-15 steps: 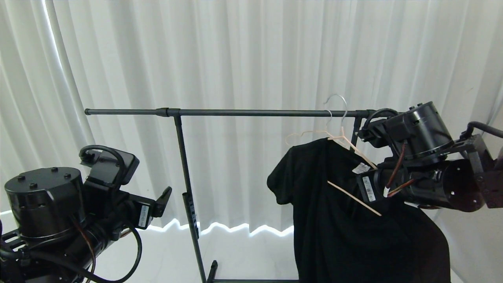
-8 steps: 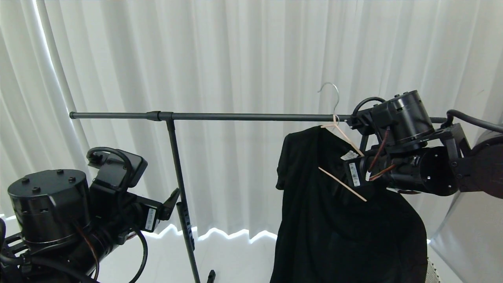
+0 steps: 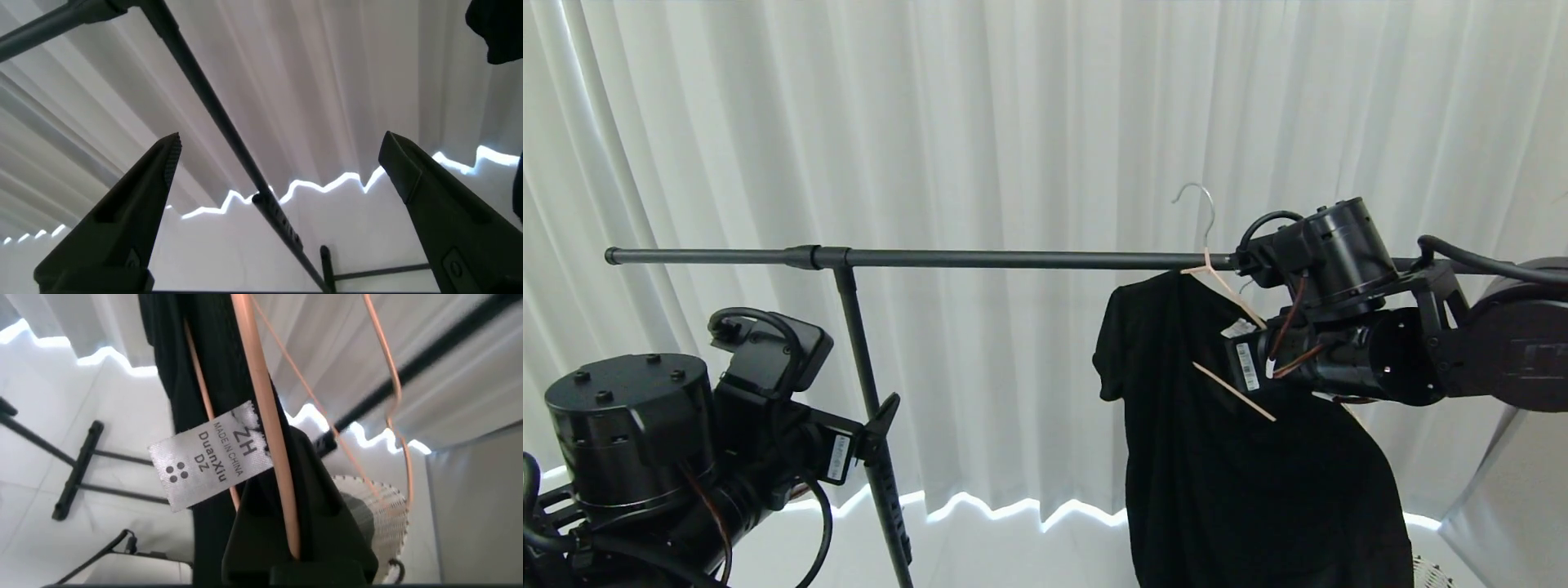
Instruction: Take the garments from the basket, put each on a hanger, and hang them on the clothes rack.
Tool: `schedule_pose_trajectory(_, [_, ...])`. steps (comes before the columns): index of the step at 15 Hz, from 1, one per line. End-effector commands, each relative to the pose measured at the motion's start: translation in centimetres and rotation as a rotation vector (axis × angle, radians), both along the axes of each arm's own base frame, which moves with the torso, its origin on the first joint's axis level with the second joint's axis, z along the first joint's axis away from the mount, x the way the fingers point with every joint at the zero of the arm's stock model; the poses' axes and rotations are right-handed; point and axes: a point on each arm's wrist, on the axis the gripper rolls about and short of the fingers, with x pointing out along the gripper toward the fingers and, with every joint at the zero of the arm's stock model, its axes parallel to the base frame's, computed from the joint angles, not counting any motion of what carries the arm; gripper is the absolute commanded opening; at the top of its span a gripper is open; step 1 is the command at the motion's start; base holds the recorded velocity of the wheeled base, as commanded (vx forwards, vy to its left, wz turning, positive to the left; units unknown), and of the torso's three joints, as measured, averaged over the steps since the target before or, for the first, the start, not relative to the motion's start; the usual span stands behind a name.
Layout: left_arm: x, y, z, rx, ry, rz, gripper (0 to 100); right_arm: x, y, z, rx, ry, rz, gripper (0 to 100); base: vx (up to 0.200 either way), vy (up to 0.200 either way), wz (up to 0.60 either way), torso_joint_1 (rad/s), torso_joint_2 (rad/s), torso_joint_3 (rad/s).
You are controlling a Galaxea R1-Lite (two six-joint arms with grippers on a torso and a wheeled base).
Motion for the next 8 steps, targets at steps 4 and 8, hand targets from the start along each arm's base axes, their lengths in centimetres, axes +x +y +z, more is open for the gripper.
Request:
schedule_pose_trajectory(4, [0.0,0.0,0.0,-0.005,-0.001,0.001,100,0.8,1.7,-1.8,-0.031,0.043,0.032,0,0.150,0.000,0.00,0.003,0.01,0.003])
schedule_pose_trajectory(8, [0.0,0.0,0.0,-0.006,-0.001,0.000,100,1.4,3.3,-3.6,-0.053,0.085,0.064,0,0.000,0.000,0.00,0.000,0.00,0.000])
